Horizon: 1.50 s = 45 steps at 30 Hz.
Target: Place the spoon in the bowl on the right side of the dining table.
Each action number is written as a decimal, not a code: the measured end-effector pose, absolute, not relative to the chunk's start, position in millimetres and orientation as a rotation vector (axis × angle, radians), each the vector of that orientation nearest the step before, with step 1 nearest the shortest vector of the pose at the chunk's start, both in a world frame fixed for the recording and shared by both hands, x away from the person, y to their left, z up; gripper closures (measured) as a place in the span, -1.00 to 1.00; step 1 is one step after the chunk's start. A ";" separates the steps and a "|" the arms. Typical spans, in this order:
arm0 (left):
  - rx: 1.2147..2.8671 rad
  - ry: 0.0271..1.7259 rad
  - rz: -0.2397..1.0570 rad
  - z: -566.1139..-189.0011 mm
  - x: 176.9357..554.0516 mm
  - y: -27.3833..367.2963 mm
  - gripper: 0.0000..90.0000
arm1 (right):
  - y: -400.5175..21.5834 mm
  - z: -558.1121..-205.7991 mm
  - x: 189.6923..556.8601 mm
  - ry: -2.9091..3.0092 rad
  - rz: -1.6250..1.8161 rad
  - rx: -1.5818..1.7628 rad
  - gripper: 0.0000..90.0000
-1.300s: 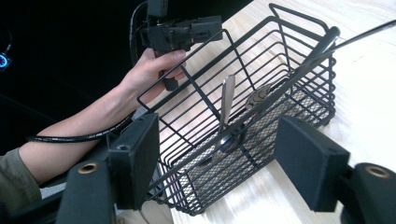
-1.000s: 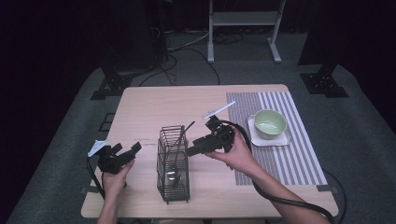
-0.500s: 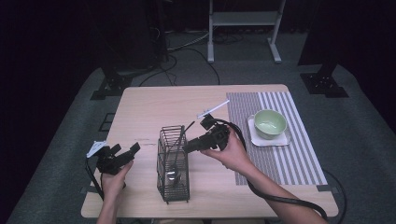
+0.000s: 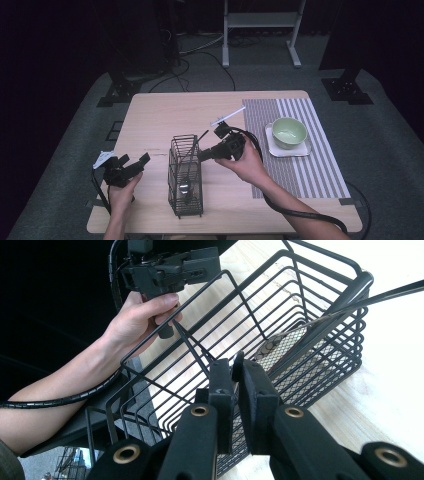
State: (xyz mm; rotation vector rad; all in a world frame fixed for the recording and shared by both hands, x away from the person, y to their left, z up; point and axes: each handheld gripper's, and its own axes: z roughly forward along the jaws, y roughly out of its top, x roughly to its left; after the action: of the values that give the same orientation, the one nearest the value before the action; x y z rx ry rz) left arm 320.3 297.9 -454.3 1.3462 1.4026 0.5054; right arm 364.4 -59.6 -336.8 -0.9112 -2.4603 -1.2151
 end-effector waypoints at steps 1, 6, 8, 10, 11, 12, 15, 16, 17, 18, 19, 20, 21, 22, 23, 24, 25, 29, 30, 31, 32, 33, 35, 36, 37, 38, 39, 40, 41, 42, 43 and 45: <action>1.345 1.403 0.505 -454.3 320.5 297.8 -1.00 | -59.9 -336.5 364.1 -2.466 -1.216 -0.909 0.87; 1.342 1.403 0.505 -454.1 321.2 297.1 -1.00 | -60.8 -335.2 362.4 -2.470 -1.221 -0.916 0.89; 1.341 1.402 0.505 -453.9 321.2 297.0 -1.00 | -60.9 -334.8 361.5 -2.471 -1.223 -0.919 0.90; 1.339 1.403 0.504 -453.8 321.3 296.7 -1.00 | -61.0 -334.6 361.0 -2.475 -1.223 -0.919 0.91; 1.338 1.403 0.504 -453.8 321.3 296.6 -1.00 | -61.2 -334.6 360.5 -2.476 -1.227 -0.919 0.91; 1.338 1.403 0.503 -453.9 321.5 296.5 -1.00 | -61.7 -334.4 359.9 -2.479 -1.228 -0.919 0.93; 1.341 1.401 0.502 -453.8 321.4 296.2 -1.00 | -63.0 -333.9 359.2 -2.459 -1.247 -0.915 0.96; 1.341 1.398 0.502 -453.7 321.4 295.9 -1.00 | -64.0 -331.2 358.2 -2.466 -1.264 -0.917 0.96; 1.343 1.396 0.503 -453.5 321.3 295.6 -1.00 | -64.0 -331.2 358.2 -2.466 -1.264 -0.917 0.96; 1.346 1.396 0.502 -453.1 321.1 295.1 -1.00 | -64.8 -329.2 357.9 -2.460 -1.275 -0.921 0.96; 1.346 1.396 0.502 -453.1 321.1 295.1 -1.00 | -64.8 -329.2 357.9 -2.460 -1.275 -0.921 0.96; 1.351 1.394 0.503 -453.1 321.2 294.9 -1.00 | -66.2 -327.6 358.1 -2.447 -1.285 -0.917 0.96; 1.351 1.394 0.503 -453.1 321.2 294.9 -1.00 | -66.2 -327.6 358.1 -2.447 -1.285 -0.917 0.96; 1.352 1.394 0.504 -453.2 321.2 294.9 -1.00 | -66.8 -326.6 357.8 -2.442 -1.289 -0.919 0.96; 1.351 1.395 0.504 -453.2 321.2 294.9 -1.00 | -68.0 -324.8 357.0 -2.436 -1.296 -0.918 0.96; 1.348 1.394 0.505 -453.1 321.2 294.9 -1.00 | -68.6 -324.1 356.7 -2.432 -1.302 -0.917 0.96; 1.348 1.394 0.505 -453.1 321.2 294.9 -1.00 | -68.6 -324.1 356.7 -2.432 -1.302 -0.917 0.96; 1.348 1.394 0.506 -453.1 321.0 294.9 -1.00 | -71.1 -321.7 356.4 -2.407 -1.316 -0.919 0.96; 1.347 1.393 0.506 -453.0 320.9 294.9 -1.00 | -72.7 -320.6 356.7 -2.394 -1.328 -0.919 0.96; 1.347 1.393 0.506 -453.0 320.9 294.9 -1.00 | -72.7 -320.6 356.7 -2.394 -1.328 -0.919 0.96; 1.349 1.392 0.506 -453.0 320.9 294.9 -1.00 | -73.4 -320.0 356.8 -2.386 -1.333 -0.922 0.96; 1.349 1.392 0.507 -453.0 320.9 294.8 -1.00 | -75.0 -318.9 357.3 -2.374 -1.342 -0.924 0.96; 1.349 1.392 0.507 -453.1 321.0 294.8 -1.00 | -75.9 -318.2 357.3 -2.366 -1.344 -0.929 0.96; 1.350 1.392 0.508 -453.1 321.1 294.7 -1.00 | -78.1 -317.1 357.9 -2.358 -1.354 -0.930 0.96; 1.350 1.392 0.508 -453.1 321.1 294.7 -1.00 | -78.1 -317.1 357.9 -2.358 -1.354 -0.930 0.96; 1.351 1.391 0.508 -453.2 321.3 294.6 -1.00 | -80.6 -315.5 358.3 -2.343 -1.363 -0.937 0.96; 1.351 1.391 0.508 -453.2 321.3 294.6 -1.00 | -80.6 -315.5 358.3 -2.343 -1.363 -0.937 0.96; 1.352 1.392 0.510 -453.2 321.3 294.4 -1.00 | -82.8 -313.9 358.7 -2.329 -1.375 -0.939 0.96; 1.352 1.392 0.510 -453.2 321.3 294.4 -1.00 | -82.8 -313.9 358.7 -2.329 -1.375 -0.939 0.96; 1.352 1.392 0.509 -453.2 321.4 294.2 -1.00 | -84.9 -312.4 359.0 -2.319 -1.384 -0.938 0.96; 1.352 1.392 0.509 -453.2 321.4 294.2 -1.00 | -84.9 -312.4 359.0 -2.319 -1.384 -0.938 0.96; 1.353 1.391 0.509 -453.3 321.5 294.0 -1.00 | -88.8 -309.1 359.4 -2.298 -1.402 -0.944 0.96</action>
State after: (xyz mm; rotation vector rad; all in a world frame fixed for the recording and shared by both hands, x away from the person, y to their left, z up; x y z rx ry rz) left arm 321.5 294.0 -453.3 1.3526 1.3912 0.5085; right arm 359.4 -88.8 -309.1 -0.9435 -2.2977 -1.4017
